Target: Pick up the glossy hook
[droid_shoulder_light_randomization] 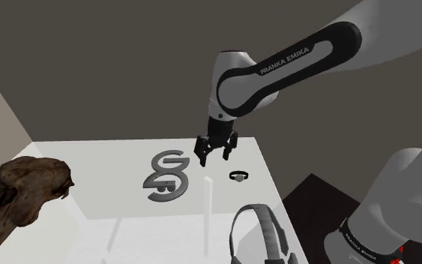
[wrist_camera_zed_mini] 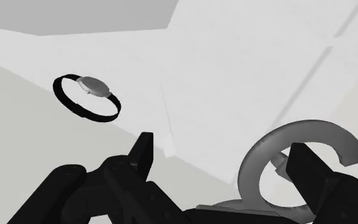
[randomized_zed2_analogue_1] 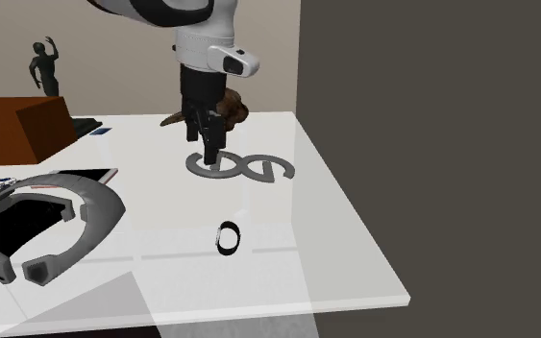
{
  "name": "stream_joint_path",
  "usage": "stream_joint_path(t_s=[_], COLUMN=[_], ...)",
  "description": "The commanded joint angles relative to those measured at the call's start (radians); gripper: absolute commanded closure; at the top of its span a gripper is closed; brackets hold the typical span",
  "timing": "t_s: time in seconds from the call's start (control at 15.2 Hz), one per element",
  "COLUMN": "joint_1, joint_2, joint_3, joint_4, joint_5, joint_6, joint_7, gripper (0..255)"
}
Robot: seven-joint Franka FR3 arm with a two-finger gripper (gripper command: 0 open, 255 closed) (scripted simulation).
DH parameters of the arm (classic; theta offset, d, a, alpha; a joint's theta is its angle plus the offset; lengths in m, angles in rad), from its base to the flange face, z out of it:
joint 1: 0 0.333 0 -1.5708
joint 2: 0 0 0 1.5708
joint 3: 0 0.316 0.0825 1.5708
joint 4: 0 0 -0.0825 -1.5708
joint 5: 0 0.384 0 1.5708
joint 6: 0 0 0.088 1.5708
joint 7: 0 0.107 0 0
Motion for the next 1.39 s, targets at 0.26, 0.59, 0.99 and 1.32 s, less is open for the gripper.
stream_joint_path(t_s=[0.26, 0.59, 0.99, 1.32], joint_1=[0.033, 0.068, 0.074, 0.075], joint_2=[0.212, 0.365, 0.423, 0.438], joint_3=[0.046, 0.059, 0.057, 0.056], joint_4=[0.119, 0.225, 0.209, 0.204], joint_5=[-0.027, -0.072, -0.078, -0.078], joint_6=[0.136, 0.210, 0.282, 0.301], joint_7=[0.066, 0.122, 0.113, 0.109], gripper=[0, 0, 0, 255])
